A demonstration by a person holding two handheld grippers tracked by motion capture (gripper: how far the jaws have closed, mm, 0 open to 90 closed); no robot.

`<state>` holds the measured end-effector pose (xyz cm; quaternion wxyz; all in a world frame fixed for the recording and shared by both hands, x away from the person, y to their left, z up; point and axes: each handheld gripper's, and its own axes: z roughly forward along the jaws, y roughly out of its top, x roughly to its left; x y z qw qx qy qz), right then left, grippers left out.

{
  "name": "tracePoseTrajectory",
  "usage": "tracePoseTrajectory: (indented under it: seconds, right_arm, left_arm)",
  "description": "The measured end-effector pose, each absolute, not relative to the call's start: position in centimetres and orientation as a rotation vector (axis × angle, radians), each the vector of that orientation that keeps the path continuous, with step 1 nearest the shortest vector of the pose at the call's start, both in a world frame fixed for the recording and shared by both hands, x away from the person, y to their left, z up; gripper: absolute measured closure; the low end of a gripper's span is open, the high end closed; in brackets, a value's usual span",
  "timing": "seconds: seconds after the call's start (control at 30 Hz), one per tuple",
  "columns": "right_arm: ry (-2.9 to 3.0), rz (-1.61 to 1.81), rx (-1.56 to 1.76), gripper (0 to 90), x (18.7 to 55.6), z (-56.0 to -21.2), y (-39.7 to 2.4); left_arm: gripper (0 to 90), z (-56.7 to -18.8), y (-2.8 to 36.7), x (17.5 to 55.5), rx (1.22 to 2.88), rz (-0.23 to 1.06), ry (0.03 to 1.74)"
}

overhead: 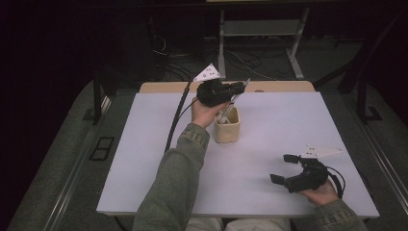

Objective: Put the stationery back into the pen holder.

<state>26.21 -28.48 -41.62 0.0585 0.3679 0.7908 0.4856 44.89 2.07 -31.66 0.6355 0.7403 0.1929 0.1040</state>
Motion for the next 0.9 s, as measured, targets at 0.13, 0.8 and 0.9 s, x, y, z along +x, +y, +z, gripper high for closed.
tracePoseTrajectory:
  seconds: [0.13, 0.8, 0.9]
  right_arm:
    - [2.402, 1.472, 1.115, 0.4, 26.2, -41.6, -28.4]
    - [2.406, 1.468, 1.116, 0.4, 26.2, -41.7, -28.4]
    - [2.405, 1.467, 1.117, 0.4, 26.2, -41.7, -28.4]
  left_arm:
    - [79.4, -32.6, 2.2, 45.2, 1.672, 0.239, 0.464]
    - [79.1, -34.6, 2.4, 44.9, 1.735, 0.235, 0.513]
    - [78.6, -34.8, 2.3, 44.8, 1.74, 0.231, 0.514]
